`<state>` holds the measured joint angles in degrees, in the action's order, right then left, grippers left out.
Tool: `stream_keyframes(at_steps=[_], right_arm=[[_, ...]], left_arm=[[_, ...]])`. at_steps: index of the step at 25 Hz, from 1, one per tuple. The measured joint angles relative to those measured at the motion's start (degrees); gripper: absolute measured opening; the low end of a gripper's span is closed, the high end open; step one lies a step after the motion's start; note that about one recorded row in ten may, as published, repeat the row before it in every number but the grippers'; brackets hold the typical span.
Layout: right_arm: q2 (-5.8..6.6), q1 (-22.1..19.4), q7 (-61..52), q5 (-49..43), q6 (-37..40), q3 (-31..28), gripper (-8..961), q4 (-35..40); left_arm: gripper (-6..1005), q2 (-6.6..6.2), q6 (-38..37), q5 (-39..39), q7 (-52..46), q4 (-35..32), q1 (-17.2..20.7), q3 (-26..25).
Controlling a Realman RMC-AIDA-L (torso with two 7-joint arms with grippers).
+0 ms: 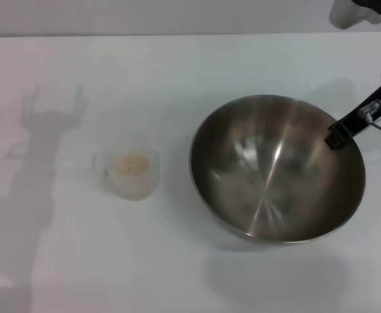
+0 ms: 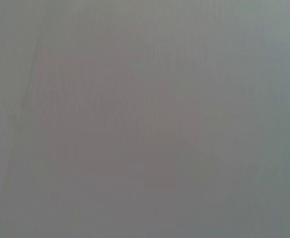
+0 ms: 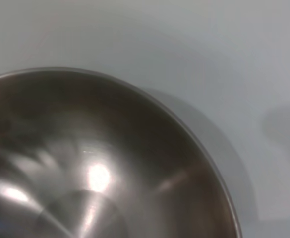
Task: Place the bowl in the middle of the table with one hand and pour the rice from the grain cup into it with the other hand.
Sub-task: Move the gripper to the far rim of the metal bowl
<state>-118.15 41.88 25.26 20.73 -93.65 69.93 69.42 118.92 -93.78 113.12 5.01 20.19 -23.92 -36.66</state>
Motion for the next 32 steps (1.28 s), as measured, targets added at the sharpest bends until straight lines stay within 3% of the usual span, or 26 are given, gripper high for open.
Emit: stream_keyframes(at_steps=[6, 18, 32], right_arm=[[0.00, -0.2, 0.1, -0.5, 0.8, -0.1, 57, 0.5], [-0.52, -1.8, -0.2, -0.2, 6.2, -1.4, 27, 7.5], [-0.77, -1.9, 0.2, 5.4, 13.6, -0.7, 31, 7.4]], left_arm=[[826, 0.00, -0.2, 0.0, -0.4, -0.1, 0.0, -0.1], [826, 0.00, -0.7, 0.0, -0.4, 0.3, 0.0, 0.1], [826, 0.00, -1.2, 0.0, -0.4, 0.4, 0.0, 0.4]])
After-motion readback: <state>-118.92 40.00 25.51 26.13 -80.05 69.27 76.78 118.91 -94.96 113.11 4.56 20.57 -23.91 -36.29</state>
